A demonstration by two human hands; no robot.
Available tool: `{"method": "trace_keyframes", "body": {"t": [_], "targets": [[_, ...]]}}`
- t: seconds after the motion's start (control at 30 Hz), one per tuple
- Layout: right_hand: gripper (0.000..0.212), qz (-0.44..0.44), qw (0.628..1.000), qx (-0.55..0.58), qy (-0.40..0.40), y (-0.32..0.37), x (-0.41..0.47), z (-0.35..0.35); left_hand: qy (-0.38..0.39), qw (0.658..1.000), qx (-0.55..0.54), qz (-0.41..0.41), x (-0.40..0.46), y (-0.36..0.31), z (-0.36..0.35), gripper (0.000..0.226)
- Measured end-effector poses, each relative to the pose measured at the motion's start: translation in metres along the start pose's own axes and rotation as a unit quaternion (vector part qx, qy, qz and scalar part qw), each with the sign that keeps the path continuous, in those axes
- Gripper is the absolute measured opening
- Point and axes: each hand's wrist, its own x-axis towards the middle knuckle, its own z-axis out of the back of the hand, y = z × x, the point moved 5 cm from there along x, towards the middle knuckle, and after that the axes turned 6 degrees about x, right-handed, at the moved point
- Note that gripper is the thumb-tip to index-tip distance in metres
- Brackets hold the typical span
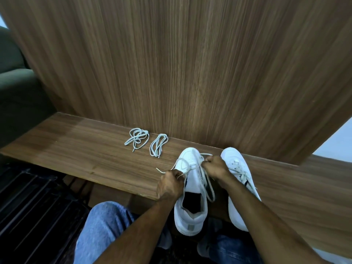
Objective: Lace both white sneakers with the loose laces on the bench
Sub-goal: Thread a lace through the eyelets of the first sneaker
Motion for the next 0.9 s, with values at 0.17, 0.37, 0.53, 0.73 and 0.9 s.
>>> {"method": "trace_keyframes", "body": {"t": [0.17,0.37,0.53,0.73,0.9], "targets": [[0.026,0.080,0.955,0.279,-0.053,0.049,-0.009,0.061,-0.003,1.000,0.002,-0.003,0.000,0.000,-0.001,0.019],[0.020,0.143,0.948,0.279,-0.057,0.072,-0.009,0.080,-0.003,1.000,-0.005,0.000,0.000,0.000,-0.002,0.016],[0.014,0.078,0.990,-0.116,-0.031,0.013,0.004,0.016,-0.002,1.000,-0.010,0.000,-0.002,-0.001,0.001,0.015],[0.017,0.040,0.996,-0.078,0.008,-0.020,0.000,-0.015,0.006,1.000,0.001,-0.003,0.000,0.002,-0.004,0.018],[0.034,0.025,0.989,-0.146,-0.022,-0.009,-0.004,-0.009,-0.003,1.000,0.001,-0.003,0.002,0.002,-0.003,0.019]]}}
